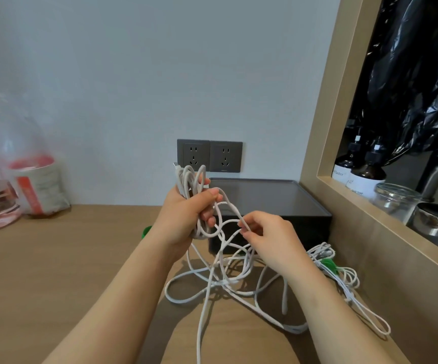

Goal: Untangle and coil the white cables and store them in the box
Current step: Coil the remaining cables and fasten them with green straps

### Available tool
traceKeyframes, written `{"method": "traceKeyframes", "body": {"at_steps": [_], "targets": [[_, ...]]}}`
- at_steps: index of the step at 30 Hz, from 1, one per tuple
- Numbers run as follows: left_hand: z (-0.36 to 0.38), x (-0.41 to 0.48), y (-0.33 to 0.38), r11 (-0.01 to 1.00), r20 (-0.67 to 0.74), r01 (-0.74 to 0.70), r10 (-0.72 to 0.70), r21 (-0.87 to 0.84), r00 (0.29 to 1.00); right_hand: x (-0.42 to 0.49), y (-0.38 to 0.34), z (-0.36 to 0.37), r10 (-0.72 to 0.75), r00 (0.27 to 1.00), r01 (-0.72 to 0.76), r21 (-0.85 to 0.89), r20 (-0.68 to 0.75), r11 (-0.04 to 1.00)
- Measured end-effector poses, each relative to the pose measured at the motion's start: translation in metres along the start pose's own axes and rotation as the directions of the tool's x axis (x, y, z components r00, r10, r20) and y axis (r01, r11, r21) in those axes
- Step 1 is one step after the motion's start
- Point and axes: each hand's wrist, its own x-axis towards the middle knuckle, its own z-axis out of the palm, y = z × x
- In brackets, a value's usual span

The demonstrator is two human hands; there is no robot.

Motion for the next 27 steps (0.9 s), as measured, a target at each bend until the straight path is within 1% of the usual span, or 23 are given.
{"method": "traceKeyframes", "body": {"at_steps": [2,5,7,9,11,13,17,22,24,27], "targets": [[0.002,0.000,0.003,0.996,-0.025,-0.006,0.004,-0.089,1.000,0.000,0.003,-0.004,0.018,0.999,-0.019,-0.035,-0.026,0.999],[0.002,-0.001,0.006,0.982,-0.063,-0.008,-0.004,-0.189,0.998,-0.001,0.007,-0.009,0.056,0.998,-0.058,-0.078,-0.026,0.995],[0.001,-0.002,0.004,0.975,-0.073,0.003,-0.019,-0.221,0.997,-0.001,0.009,-0.011,0.056,0.995,-0.062,-0.083,-0.083,0.995],[-0.001,-0.005,-0.001,0.985,-0.072,0.036,-0.049,-0.171,0.996,-0.001,0.011,-0.012,0.042,0.978,-0.066,-0.112,-0.206,0.992],[-0.003,-0.006,-0.005,0.994,-0.083,0.089,-0.094,-0.062,0.992,-0.003,0.009,-0.012,0.020,0.949,-0.064,-0.129,-0.316,0.990],[-0.004,-0.007,-0.008,0.988,-0.117,0.150,-0.144,0.045,0.983,-0.005,0.005,-0.012,-0.026,0.929,-0.034,-0.154,-0.370,0.987],[0.001,-0.006,-0.009,0.969,-0.166,0.227,-0.209,0.096,0.964,-0.008,-0.007,-0.010,-0.210,0.898,0.089,-0.309,-0.387,0.947],[0.004,-0.005,-0.003,0.920,-0.186,0.247,-0.196,0.303,0.963,-0.009,-0.014,-0.005,-0.391,0.831,0.218,-0.414,-0.396,0.884],[0.006,-0.007,-0.002,0.902,-0.186,0.259,-0.205,0.345,0.961,-0.010,-0.016,-0.003,-0.415,0.818,0.229,-0.437,-0.399,0.870],[0.010,-0.007,-0.002,0.910,-0.188,0.231,-0.175,0.344,0.967,-0.011,-0.023,0.000,-0.454,0.796,0.257,-0.455,-0.400,0.852]]}}
